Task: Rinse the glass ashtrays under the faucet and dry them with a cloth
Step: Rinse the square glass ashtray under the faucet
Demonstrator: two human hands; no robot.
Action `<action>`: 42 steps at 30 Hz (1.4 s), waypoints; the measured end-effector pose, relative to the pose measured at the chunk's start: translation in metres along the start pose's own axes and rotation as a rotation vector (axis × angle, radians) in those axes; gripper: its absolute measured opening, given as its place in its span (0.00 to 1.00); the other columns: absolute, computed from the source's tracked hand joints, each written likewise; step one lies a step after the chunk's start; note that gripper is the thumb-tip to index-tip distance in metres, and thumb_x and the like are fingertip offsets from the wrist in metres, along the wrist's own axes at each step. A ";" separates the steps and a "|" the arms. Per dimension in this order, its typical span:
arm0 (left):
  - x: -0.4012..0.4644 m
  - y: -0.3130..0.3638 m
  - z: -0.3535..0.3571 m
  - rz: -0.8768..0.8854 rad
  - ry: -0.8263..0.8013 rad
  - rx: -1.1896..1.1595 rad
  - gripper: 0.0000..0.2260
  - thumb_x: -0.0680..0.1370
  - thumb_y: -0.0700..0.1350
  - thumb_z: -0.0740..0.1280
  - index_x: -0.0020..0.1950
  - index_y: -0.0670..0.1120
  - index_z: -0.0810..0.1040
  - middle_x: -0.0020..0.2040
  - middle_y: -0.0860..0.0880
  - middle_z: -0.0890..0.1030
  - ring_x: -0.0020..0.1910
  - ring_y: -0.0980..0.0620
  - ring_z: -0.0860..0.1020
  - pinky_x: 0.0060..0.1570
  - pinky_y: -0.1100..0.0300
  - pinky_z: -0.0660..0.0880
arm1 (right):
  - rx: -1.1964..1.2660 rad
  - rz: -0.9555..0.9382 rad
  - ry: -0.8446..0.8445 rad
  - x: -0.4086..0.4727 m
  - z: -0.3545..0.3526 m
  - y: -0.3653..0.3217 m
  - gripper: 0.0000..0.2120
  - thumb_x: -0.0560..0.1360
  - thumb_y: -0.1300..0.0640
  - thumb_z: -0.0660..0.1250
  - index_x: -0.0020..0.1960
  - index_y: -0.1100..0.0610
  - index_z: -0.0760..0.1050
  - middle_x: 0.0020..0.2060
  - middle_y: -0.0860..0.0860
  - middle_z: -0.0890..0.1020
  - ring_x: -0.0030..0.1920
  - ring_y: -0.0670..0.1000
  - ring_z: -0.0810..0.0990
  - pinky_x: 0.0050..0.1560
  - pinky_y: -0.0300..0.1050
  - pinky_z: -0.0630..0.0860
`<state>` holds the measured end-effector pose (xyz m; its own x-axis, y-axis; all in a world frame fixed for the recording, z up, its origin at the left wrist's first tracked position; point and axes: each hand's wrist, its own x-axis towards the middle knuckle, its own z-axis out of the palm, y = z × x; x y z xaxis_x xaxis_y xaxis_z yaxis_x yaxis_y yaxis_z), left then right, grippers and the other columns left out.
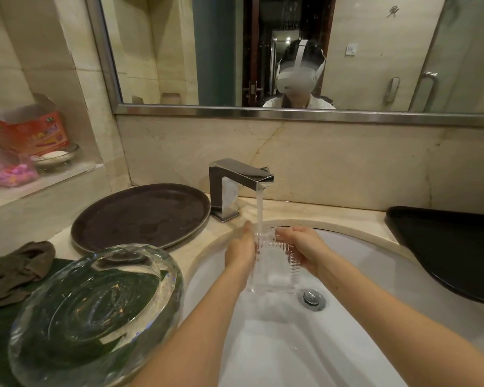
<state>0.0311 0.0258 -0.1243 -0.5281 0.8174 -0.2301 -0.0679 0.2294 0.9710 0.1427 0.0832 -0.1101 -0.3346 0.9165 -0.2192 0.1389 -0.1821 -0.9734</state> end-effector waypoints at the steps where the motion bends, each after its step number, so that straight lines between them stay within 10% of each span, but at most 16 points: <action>1: -0.001 -0.001 0.001 0.062 -0.024 0.049 0.18 0.78 0.59 0.59 0.49 0.45 0.74 0.41 0.48 0.75 0.39 0.51 0.72 0.42 0.57 0.70 | -0.062 -0.047 0.009 0.000 0.002 -0.001 0.07 0.75 0.59 0.67 0.40 0.59 0.71 0.31 0.53 0.71 0.26 0.46 0.65 0.23 0.35 0.64; 11: -0.013 0.002 -0.004 0.130 -0.260 0.452 0.21 0.73 0.61 0.66 0.32 0.47 0.67 0.30 0.51 0.67 0.29 0.55 0.67 0.29 0.63 0.64 | -0.449 -0.119 -0.186 0.001 0.006 -0.028 0.13 0.74 0.64 0.67 0.32 0.57 0.71 0.22 0.47 0.71 0.25 0.44 0.66 0.20 0.32 0.62; 14: -0.017 0.007 0.000 0.147 -0.306 0.307 0.15 0.77 0.56 0.64 0.42 0.44 0.77 0.32 0.53 0.69 0.30 0.55 0.67 0.30 0.64 0.65 | -0.423 -0.126 -0.184 0.003 0.003 -0.028 0.12 0.75 0.62 0.67 0.33 0.57 0.72 0.25 0.49 0.72 0.26 0.45 0.67 0.23 0.34 0.63; 21: -0.008 0.008 -0.004 -0.006 -0.108 0.001 0.14 0.83 0.50 0.54 0.58 0.45 0.75 0.34 0.51 0.70 0.31 0.55 0.67 0.30 0.63 0.65 | -0.460 -0.146 0.169 0.008 0.031 -0.009 0.34 0.77 0.34 0.47 0.56 0.61 0.77 0.45 0.52 0.75 0.51 0.55 0.74 0.59 0.51 0.70; 25: -0.012 0.014 -0.003 -0.128 -0.093 -0.211 0.12 0.83 0.46 0.56 0.52 0.41 0.75 0.33 0.47 0.75 0.29 0.52 0.72 0.28 0.61 0.69 | -0.657 -0.094 0.245 0.012 0.014 0.006 0.41 0.73 0.29 0.41 0.50 0.61 0.79 0.48 0.56 0.81 0.49 0.57 0.78 0.57 0.52 0.72; 28: -0.006 0.017 -0.007 -0.197 -0.100 -0.356 0.15 0.80 0.54 0.60 0.51 0.42 0.76 0.44 0.42 0.81 0.41 0.45 0.80 0.43 0.52 0.78 | -0.286 0.115 0.108 0.011 -0.004 0.016 0.32 0.76 0.34 0.51 0.53 0.62 0.74 0.49 0.56 0.79 0.47 0.56 0.78 0.51 0.50 0.73; 32: -0.005 0.009 -0.006 -0.190 -0.145 -0.245 0.28 0.68 0.63 0.71 0.60 0.45 0.74 0.53 0.42 0.82 0.52 0.40 0.80 0.55 0.45 0.77 | 0.249 0.301 -0.085 0.007 0.002 0.024 0.25 0.79 0.39 0.52 0.45 0.60 0.72 0.37 0.55 0.77 0.37 0.53 0.77 0.45 0.46 0.74; 37: -0.009 0.006 -0.001 -0.063 -0.083 0.115 0.29 0.78 0.62 0.57 0.71 0.45 0.67 0.65 0.43 0.74 0.62 0.42 0.73 0.62 0.51 0.70 | 0.082 0.097 0.135 -0.004 0.010 0.022 0.20 0.81 0.45 0.52 0.37 0.57 0.64 0.28 0.51 0.67 0.26 0.48 0.63 0.27 0.40 0.61; 42: -0.011 0.012 -0.006 -0.132 -0.035 -0.076 0.24 0.77 0.64 0.56 0.58 0.45 0.73 0.43 0.45 0.79 0.45 0.43 0.80 0.50 0.50 0.78 | -0.061 0.014 0.129 0.001 0.011 0.020 0.21 0.79 0.41 0.50 0.39 0.56 0.67 0.30 0.51 0.68 0.29 0.50 0.65 0.31 0.43 0.60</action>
<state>0.0312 0.0161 -0.1091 -0.4810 0.8009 -0.3568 -0.1989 0.2967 0.9340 0.1347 0.0767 -0.1308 -0.2105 0.9528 -0.2188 0.2002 -0.1770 -0.9636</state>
